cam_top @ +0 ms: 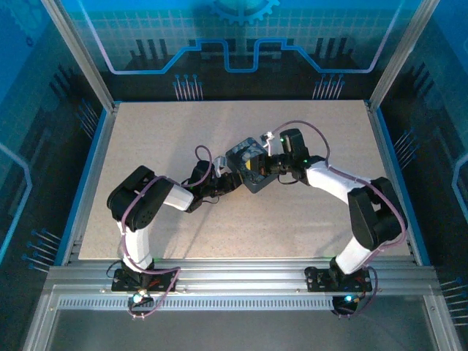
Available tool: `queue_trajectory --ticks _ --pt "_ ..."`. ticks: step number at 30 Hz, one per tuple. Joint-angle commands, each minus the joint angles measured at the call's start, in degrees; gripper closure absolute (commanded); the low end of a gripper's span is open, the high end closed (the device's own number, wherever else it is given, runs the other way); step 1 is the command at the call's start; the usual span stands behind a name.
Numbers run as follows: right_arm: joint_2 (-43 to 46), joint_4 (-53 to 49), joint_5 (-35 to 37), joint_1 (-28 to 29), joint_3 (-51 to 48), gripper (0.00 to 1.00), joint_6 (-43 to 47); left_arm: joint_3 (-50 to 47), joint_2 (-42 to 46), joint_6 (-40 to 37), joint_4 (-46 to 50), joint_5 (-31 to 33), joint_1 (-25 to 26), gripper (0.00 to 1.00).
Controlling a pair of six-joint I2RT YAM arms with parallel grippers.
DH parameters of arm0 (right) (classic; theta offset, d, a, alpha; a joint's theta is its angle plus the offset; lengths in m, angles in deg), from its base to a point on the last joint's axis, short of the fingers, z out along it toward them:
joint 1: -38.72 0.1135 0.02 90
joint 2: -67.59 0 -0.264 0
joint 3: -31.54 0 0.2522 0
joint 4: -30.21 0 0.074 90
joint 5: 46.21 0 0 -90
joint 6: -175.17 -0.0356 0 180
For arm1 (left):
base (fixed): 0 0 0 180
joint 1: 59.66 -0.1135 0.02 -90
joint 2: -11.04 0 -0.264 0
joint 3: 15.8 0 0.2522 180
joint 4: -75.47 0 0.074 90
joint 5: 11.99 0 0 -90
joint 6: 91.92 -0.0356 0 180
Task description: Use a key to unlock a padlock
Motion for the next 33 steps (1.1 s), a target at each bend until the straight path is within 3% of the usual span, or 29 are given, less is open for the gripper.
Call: queue_trajectory --ticks 1,8,19,33 --pt "-2.5 -2.3 0.0 0.3 3.0 0.97 1.2 1.3 0.4 -1.2 0.8 0.6 0.3 0.69" --pt "-6.4 -5.1 1.2 0.3 5.3 0.97 1.7 1.5 0.6 -2.4 2.5 1.2 0.1 0.65" --pt "-8.7 -8.9 3.2 0.2 5.2 0.97 4.5 -0.1 7.0 -11.5 9.6 2.3 -3.1 0.41" --pt "-8.6 -9.4 3.0 0.2 5.1 0.97 5.1 4.6 1.5 -25.0 10.1 -4.9 -4.8 0.36"
